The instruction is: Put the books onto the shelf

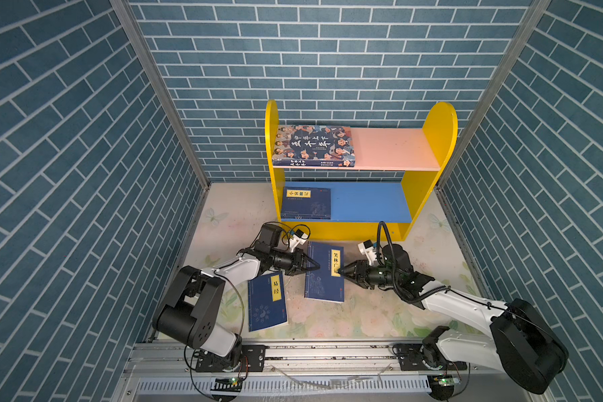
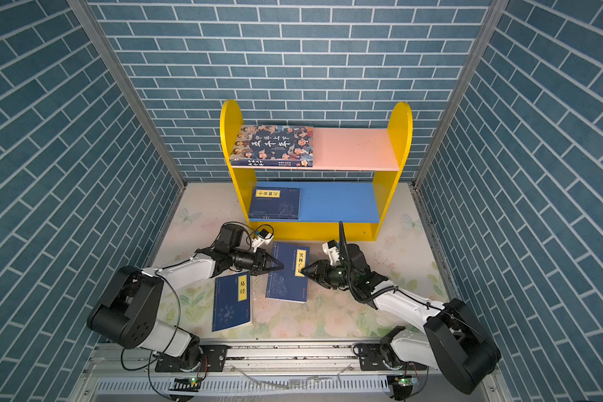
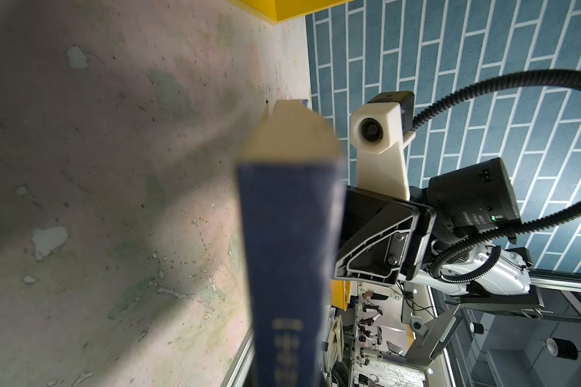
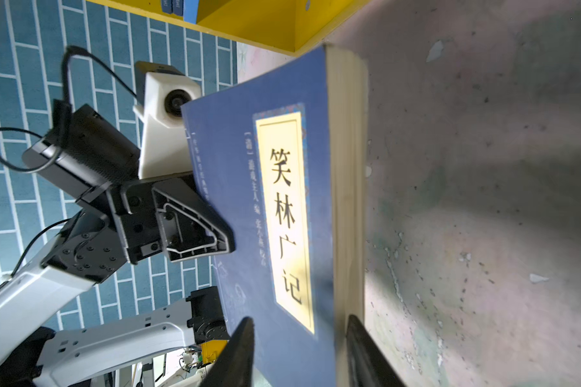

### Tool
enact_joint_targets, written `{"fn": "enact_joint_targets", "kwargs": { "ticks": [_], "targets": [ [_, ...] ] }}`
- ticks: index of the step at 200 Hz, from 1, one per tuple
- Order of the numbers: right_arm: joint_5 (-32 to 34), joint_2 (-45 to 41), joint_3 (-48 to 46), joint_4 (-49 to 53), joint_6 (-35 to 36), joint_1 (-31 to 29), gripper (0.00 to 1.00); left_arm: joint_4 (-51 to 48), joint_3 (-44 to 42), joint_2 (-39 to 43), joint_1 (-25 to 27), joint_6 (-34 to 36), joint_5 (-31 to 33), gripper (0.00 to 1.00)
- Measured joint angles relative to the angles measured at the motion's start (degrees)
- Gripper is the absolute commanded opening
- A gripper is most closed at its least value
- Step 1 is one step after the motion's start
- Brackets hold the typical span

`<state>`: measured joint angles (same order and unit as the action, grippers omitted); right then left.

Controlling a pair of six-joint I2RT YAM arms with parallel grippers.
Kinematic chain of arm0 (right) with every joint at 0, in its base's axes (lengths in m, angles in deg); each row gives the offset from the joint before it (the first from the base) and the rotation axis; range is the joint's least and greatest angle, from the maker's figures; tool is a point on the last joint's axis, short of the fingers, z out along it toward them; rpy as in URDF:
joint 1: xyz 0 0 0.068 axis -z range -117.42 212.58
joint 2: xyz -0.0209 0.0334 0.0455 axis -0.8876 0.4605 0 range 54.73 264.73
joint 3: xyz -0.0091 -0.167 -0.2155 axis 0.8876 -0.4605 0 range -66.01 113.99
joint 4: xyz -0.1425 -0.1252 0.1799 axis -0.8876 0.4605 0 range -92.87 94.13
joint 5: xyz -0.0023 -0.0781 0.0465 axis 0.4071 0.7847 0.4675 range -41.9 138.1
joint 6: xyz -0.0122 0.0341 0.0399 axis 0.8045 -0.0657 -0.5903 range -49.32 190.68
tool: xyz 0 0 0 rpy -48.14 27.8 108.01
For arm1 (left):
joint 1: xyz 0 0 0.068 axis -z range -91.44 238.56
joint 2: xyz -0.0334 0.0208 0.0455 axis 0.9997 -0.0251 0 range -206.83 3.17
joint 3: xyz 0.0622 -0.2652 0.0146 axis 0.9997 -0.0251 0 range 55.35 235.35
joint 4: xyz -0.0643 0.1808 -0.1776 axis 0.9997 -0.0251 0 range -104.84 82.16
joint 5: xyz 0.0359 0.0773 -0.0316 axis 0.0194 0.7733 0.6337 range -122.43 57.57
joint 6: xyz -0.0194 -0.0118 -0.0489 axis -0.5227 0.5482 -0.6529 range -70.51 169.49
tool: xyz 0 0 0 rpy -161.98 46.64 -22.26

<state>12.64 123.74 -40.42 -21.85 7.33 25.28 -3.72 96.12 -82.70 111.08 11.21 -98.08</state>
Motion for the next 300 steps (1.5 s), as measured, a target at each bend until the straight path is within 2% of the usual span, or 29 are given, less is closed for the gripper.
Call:
{"fn": "enact_joint_targets", "kwargs": {
  "ticks": [29,44,73,119,178,224,268,290,300],
  "targets": [
    [2.0,-3.5,0.0,1.4,0.4,0.6,0.65,-0.9,0.0,4.1,0.0,1.6,-0.1,0.01],
    [2.3,-5.2,-0.3,0.0,0.2,0.9,0.67,-1.6,0.0,6.1,0.0,2.5,-0.6,0.01],
    [1.1,-5.1,-3.2,-8.6,-1.5,0.9,0.68,-2.9,0.6,7.7,0.0,3.5,-2.6,0.02],
    [-3.2,1.3,-5.2,-23.6,-6.5,0.3,0.68,-3.3,2.1,7.7,0.0,3.2,-6.7,0.01],
    [-5.9,4.0,-5.3,-32.4,-8.5,-1.4,0.64,-3.8,2.7,7.7,0.0,3.1,-9.0,0.01],
    [-6.2,5.0,-6.1,-36.0,-9.3,-2.5,0.54,-3.8,4.1,7.6,-0.1,3.0,-9.4,0.01],
    [-6.4,5.0,-7.0,-38.2,-10.4,-4.7,0.39,-3.8,4.1,7.6,-0.6,2.9,-9.3,0.01],
    [-6.5,5.0,-7.0,-39.4,-10.5,-5.0,0.22,-3.9,4.1,7.5,-0.9,2.9,-9.2,0.03],
    [-6.7,5.0,-7.0,-40.0,-10.8,-5.0,0.15,-3.9,4.1,7.4,-1.1,3.0,-9.0,0.08]
  ]
}}
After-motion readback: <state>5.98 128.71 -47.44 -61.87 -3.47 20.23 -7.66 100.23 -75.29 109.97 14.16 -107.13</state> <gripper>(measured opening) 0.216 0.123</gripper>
